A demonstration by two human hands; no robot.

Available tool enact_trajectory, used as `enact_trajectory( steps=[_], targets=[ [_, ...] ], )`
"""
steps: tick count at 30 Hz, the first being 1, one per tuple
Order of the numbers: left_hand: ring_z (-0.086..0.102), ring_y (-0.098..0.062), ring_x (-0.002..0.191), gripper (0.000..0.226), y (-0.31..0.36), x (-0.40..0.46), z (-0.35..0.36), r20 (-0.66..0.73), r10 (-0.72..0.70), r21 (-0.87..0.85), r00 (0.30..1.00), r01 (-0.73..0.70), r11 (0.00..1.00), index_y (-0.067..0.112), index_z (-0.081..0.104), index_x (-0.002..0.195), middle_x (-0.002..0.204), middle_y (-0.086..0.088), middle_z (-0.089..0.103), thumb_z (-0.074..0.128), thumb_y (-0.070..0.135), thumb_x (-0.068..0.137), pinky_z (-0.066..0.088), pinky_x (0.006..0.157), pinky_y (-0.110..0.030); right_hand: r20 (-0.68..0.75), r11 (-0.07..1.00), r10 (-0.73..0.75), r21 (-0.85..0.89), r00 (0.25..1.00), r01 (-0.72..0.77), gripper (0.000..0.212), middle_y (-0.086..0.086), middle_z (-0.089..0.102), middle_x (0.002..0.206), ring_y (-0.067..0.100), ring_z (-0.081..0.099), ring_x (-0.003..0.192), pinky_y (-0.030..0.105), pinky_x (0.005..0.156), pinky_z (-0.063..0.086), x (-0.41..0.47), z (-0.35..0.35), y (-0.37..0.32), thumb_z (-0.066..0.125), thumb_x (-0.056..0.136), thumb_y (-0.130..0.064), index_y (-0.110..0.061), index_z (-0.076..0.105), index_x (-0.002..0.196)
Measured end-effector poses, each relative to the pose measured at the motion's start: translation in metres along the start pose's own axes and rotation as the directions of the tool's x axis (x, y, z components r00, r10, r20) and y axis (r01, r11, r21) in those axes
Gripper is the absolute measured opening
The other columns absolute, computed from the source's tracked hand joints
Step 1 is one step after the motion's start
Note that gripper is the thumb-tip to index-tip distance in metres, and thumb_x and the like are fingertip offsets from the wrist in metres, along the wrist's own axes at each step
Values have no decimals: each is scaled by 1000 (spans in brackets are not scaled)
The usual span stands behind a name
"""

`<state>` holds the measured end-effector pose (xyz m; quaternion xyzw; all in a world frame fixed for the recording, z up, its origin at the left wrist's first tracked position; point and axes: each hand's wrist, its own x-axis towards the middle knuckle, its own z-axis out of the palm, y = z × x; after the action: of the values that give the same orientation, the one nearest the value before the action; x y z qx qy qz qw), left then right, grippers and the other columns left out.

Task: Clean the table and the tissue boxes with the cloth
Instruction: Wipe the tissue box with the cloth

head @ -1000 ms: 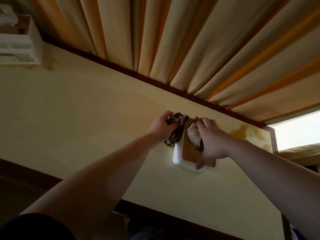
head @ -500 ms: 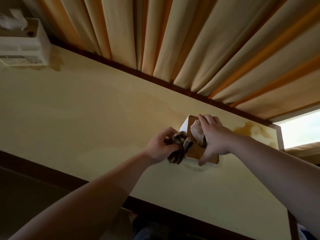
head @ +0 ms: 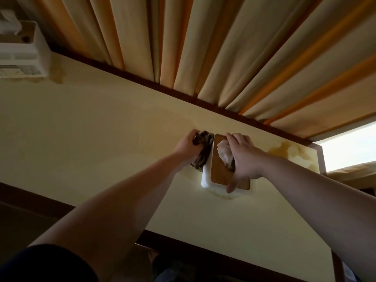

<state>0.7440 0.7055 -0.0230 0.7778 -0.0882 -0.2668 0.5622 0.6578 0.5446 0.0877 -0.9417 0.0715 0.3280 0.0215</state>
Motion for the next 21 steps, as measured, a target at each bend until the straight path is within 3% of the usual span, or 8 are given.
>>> enact_trajectory(
  steps=[4,10,14,16,21],
  targets=[
    [66,-21,80,26,-20,-30,-6,57,-4,-36,998,6,999,33,59,96,96,-1,70,66,10,86,60,68,-42,4,1000,0,13,1000,0,182,-13,-10,166,28,-5,158,48,125,26,-2,-1,0,93,33,-76,-23,-24,161],
    [64,-17,74,24,-36,-64,-10,176,30,-187,984,4,982,33,61,84,81,5,65,70,16,68,55,63,-32,-12,1000,-6,4,1000,6,181,-12,-6,165,26,-3,156,46,125,27,-3,1,0,91,31,-78,-22,-22,161],
    [72,-15,84,25,-14,-51,-15,101,127,-239,987,-100,966,31,66,95,93,2,71,77,18,77,60,70,-32,7,1000,-7,11,1000,7,181,-15,-9,163,25,-5,154,47,127,23,-1,1,2,90,29,-80,-17,-12,165],
    [73,-17,90,23,-1,-35,-13,32,142,-155,989,-136,979,33,66,101,97,5,72,76,23,83,62,76,-35,11,1000,-8,-30,1000,9,180,-12,-8,162,27,-2,153,46,128,21,0,0,1,89,28,-82,-13,-4,166],
    [64,-20,84,15,10,0,-1,-53,43,-10,998,-43,999,25,59,109,93,1,68,64,27,95,50,65,-32,-16,1000,4,-21,1000,-5,181,-3,0,164,27,3,154,45,127,25,1,1,0,91,27,-80,-16,-10,163]
  ],
)
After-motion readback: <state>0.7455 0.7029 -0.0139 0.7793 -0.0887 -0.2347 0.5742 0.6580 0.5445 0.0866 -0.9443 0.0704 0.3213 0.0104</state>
